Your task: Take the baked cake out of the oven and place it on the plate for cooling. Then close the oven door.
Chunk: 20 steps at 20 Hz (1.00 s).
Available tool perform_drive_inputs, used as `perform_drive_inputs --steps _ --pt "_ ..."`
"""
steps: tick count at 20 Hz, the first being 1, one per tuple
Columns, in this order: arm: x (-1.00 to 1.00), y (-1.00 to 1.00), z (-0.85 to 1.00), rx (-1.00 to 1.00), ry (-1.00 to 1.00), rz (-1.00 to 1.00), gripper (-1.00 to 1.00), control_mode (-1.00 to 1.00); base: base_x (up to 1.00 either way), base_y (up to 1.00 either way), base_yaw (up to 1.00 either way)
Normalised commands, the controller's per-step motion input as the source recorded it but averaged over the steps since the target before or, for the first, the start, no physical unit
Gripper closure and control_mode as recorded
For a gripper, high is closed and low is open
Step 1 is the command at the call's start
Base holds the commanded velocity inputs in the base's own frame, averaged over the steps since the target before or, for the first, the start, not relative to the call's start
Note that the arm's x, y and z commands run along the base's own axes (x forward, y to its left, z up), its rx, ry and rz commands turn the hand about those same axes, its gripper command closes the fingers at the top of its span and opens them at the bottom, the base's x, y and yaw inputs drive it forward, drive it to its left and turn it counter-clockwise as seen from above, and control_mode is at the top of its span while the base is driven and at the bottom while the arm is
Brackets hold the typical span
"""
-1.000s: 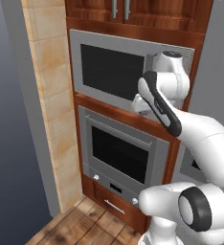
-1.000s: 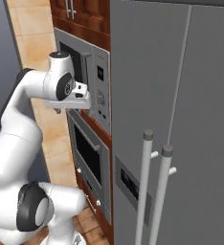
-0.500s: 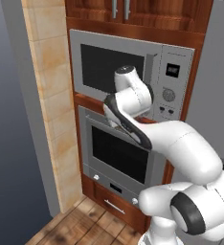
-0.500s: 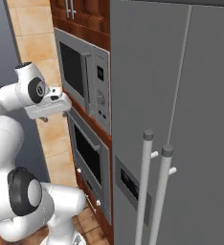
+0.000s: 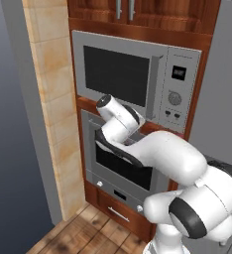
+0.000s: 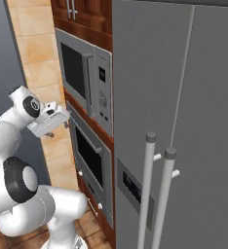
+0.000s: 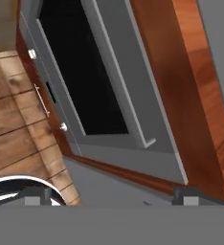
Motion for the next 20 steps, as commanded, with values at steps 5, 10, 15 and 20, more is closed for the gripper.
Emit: perform_drive_inputs --steps 5,10,15,20 --pt "0.56 0.0 -0.44 -0.19 -0.04 0.0 -1.0 -1.0 0.0 0.0 0.0" --pt "0.51 -0.1 -0.39 -0.16 -0.03 0.0 -1.0 -1.0 0.0 0.0 0.0" --pt "0.35 -0.18 -0.32 -0.12 -0.04 0.0 -1.0 -1.0 0.0 0.0 0.0" --pt "0.25 -0.27 -0.32 -0.09 -0.04 0.0 -1.0 -1.0 0.0 0.0 0.0"
